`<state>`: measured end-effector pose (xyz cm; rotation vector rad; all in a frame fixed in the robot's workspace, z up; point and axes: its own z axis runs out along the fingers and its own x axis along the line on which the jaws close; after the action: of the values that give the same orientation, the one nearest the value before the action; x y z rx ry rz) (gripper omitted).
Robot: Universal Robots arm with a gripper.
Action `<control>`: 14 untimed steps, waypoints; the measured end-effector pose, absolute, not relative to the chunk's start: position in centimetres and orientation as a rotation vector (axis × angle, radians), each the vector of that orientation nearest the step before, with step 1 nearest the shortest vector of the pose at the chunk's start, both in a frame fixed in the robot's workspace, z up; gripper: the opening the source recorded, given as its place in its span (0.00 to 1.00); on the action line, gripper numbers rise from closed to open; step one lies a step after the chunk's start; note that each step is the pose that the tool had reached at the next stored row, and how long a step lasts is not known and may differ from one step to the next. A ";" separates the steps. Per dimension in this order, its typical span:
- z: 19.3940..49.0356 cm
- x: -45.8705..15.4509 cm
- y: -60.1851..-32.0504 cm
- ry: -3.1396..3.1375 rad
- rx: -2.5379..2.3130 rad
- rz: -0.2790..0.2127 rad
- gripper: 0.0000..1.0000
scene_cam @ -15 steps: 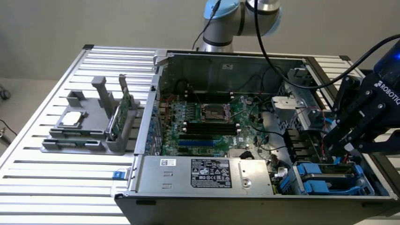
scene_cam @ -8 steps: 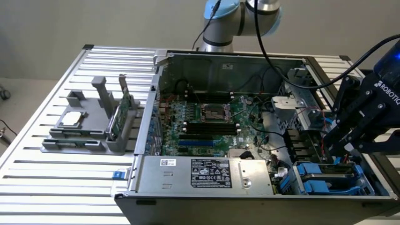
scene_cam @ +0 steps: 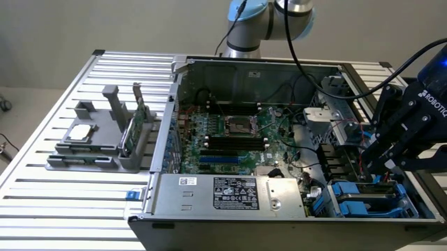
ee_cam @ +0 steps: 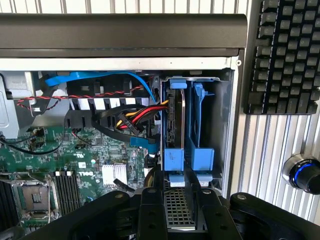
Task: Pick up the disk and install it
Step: 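Insert the second disk wire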
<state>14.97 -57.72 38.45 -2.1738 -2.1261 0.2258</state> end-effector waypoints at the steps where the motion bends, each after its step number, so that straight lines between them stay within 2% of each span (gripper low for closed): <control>1: 38.5 15.0 -57.7 -2.126 -2.174 0.226 0.31; 14: 38.5 15.0 -57.7 -2.126 -2.174 0.226 0.31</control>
<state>14.97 -57.72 38.46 -2.1738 -2.1262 0.2258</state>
